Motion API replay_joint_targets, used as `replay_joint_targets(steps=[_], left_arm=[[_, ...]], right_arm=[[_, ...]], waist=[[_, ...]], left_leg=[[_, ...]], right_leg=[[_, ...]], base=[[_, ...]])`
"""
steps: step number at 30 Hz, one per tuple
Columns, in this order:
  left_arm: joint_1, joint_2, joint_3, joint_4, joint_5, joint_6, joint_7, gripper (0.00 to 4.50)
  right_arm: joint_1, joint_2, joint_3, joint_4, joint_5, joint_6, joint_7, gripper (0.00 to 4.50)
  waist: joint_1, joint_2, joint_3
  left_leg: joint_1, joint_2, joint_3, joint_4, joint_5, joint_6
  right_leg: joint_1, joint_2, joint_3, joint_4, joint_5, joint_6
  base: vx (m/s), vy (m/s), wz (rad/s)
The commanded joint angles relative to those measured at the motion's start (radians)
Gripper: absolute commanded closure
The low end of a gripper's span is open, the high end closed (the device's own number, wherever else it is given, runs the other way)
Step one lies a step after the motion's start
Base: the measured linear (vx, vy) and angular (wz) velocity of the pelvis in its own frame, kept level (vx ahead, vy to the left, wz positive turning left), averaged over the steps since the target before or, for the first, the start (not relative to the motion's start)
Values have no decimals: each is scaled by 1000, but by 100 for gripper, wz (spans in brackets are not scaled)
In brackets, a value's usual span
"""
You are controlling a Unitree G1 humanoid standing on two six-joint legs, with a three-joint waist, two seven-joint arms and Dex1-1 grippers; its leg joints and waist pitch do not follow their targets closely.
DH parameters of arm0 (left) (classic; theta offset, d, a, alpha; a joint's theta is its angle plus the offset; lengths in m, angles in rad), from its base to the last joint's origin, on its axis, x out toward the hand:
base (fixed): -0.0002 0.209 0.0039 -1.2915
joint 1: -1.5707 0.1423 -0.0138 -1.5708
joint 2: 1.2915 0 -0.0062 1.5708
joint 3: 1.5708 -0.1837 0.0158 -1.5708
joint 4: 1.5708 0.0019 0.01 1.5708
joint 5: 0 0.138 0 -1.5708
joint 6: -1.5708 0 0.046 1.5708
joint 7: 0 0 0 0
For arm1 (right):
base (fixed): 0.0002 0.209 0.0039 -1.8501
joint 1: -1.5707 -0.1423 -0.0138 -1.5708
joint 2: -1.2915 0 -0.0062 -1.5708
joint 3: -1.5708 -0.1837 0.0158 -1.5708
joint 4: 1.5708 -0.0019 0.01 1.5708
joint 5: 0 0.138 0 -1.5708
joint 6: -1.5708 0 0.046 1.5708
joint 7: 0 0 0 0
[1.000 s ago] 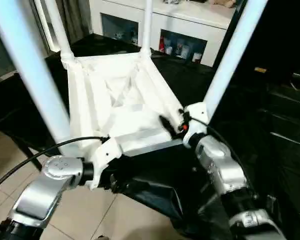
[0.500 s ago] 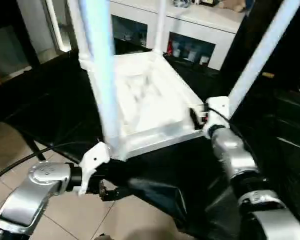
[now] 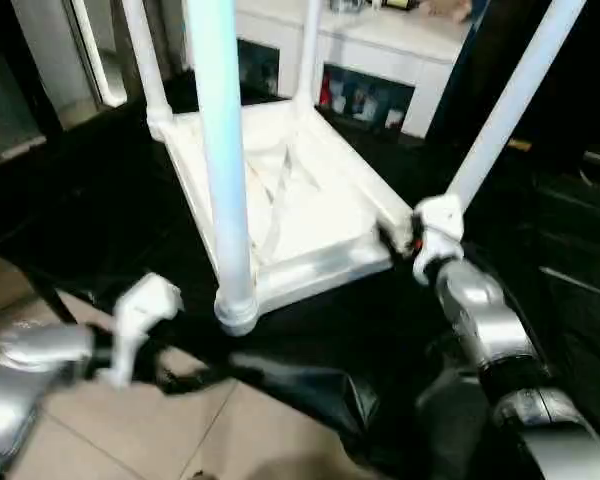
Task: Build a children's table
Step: Rotate leg to tighten, then rotate table base
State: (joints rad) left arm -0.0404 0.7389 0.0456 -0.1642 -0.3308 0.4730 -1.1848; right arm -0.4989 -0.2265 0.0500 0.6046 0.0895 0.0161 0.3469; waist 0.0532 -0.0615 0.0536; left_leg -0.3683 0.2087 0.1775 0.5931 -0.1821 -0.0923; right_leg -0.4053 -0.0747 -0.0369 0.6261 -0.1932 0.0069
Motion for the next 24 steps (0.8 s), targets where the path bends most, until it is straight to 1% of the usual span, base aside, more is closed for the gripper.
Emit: replay_joint_targets(steps=[1, 2, 3, 5, 6, 7, 8, 9, 10, 11, 12, 14, 15, 16, 17, 18, 20, 21, 23, 24], left_arm=[[-3, 31, 77, 16, -42, -36, -32, 5], [-3, 43, 105, 29, -57, -51, -47, 5], [-3, 43, 105, 29, -57, -51, -47, 5], [-17, 51, 152, 52, -92, -61, -62, 5], [-26, 48, 166, 59, -108, -54, -61, 5], [-39, 40, 176, 64, -123, -55, -63, 5], [-47, 35, 180, 67, -131, -58, -64, 5], [-69, 13, 177, 69, -155, -53, -62, 5], [-80, 1, 167, 66, -165, -46, -60, 5], [-80, 1, 167, 66, -165, -46, -60, 5], [-108, -22, 137, 72, -169, -44, -49, 5], [-139, -49, 109, 95, -150, -60, -30, 5], [-168, -77, 84, 131, -124, -90, -16, 5], [-168, -77, 84, 131, -124, -90, -16, 5], [-197, -105, 64, 172, -100, -126, -3, 5], [-209, -116, 58, 190, -93, -136, 4, 5], [-233, -135, 51, 226, -77, -157, 21, 5], [-260, -153, 42, 266, -58, -165, 42, 5], [-297, -177, 28, 323, -28, -189, 74, 5], [-319, -197, 21, 345, -26, -191, 82, 5]], right_arm=[[49, -31, 34, -77, 6, 34, 58, 58], [74, -41, 34, -97, 0, 37, 58, 58], [74, -41, 34, -97, 0, 37, 58, 58], [112, -53, 20, -132, -1, 59, 60, 58], [125, -57, 13, -148, -2, 71, 62, 58], [138, -61, 5, -163, -1, 85, 61, 58], [145, -64, 0, -172, -1, 94, 59, 58], [160, -76, -2, -186, -11, 114, 48, 58], [166, -83, -2, -190, -17, 128, 43, 58], [166, -83, -2, -190, -17, 128, 43, 58], [179, -94, -2, -201, -25, 152, 23, 58], [181, -96, -4, -198, -30, 166, 6, 58], [183, -93, -3, -201, -33, 171, 2, 58], [183, -93, -3, -201, -33, 171, 2, 58], [188, -88, 0, -213, -36, 175, 0, 58], [190, -85, 2, -219, -37, 178, -2, 58], [194, -79, 6, -230, -40, 183, -5, 58], [198, -71, 9, -241, -41, 191, -8, 58], [204, -62, 18, -258, -44, 201, -10, 58], [207, -53, 23, -267, -42, 207, -12, 58]], waist=[[-3, 18, -56], [-4, 18, -55], [-5, 17, -54], [-4, 17, -53], [-6, 22, -53], [-4, 22, -54], [-3, 25, -54], [-2, 24, -54], [-1, 27, -55], [-1, 27, -55], [-1, 25, -55], [0, 25, -56], [-1, 24, -58], [0, 24, -59], [-1, 24, -59], [-2, 27, -61], [-6, 26, -62], [-7, 30, -63], [-10, 30, -63], [-9, 34, -63]], left_leg=[[11, 8, 5, -74, -216, 2], [14, 9, 5, -75, -238, -4], [16, 10, 4, -76, -263, -9], [16, 10, 4, -78, -273, -15], [18, 11, 3, -79, -293, -23], [21, 11, 4, -79, -292, -25], [20, 10, 3, -79, -290, -26], [22, 10, 4, -78, -290, -28], [20, 9, 3, -78, -284, -31], [20, 9, 3, -78, -284, -31], [19, 9, 3, -78, -274, -33], [20, 9, 4, -76, -268, -34], [15, 7, 2, -76, -254, -35], [14, 7, 2, -76, -248, -34], [15, 6, 3, -74, -243, -33], [14, 6, 1, -73, -234, -35], [12, 6, 1, -72, -224, -35], [14, 6, 0, -71, -223, -33], [15, 7, 0, -71, -227, -32], [14, 6, -1, -71, -223, -32]], right_leg=[[40, -30, 33, -68, -164, -168], [37, -31, 33, -71, -190, -170], [34, -32, 34, -74, -223, -171], [34, -32, 34, -75, -242, -170], [31, -32, 34, -76, -254, -170], [31, -32, 35, -76, -248, -169], [32, -33, 36, -74, -241, -171], [31, -33, 35, -75, -236, -173], [34, -34, 35, -74, -228, -177], [34, -34, 35, -74, -228, -177], [36, -33, 35, -73, -217, -177], [35, -33, 35, -75, -213, -177], [41, -34, 35, -72, -200, -174], [42, -34, 35, -74, -200, -171], [41, -34, 35, -75, -194, -169], [45, -36, 35, -71, -184, -170], [46, -35, 34, -71, -166, -173], [46, -35, 34, -70, -155, -178], [46, -34, 33, -70, -148, -183], [47, -36, 34, -70, -149, -185]], base=[[0, 0, 0], [0, 0, 0], [0, 0, 0], [0, 0, 0], [0, 0, 0], [0, 0, 0], [0, 0, 0], [0, 0, 0], [0, 0, 0], [0, 0, 0], [0, 0, 0], [0, 0, 0], [0, 0, 0], [0, 0, 0], [0, 0, 0], [0, 0, 0], [0, 0, 0], [0, 0, 0], [0, 0, 0], [0, 0, 0]])
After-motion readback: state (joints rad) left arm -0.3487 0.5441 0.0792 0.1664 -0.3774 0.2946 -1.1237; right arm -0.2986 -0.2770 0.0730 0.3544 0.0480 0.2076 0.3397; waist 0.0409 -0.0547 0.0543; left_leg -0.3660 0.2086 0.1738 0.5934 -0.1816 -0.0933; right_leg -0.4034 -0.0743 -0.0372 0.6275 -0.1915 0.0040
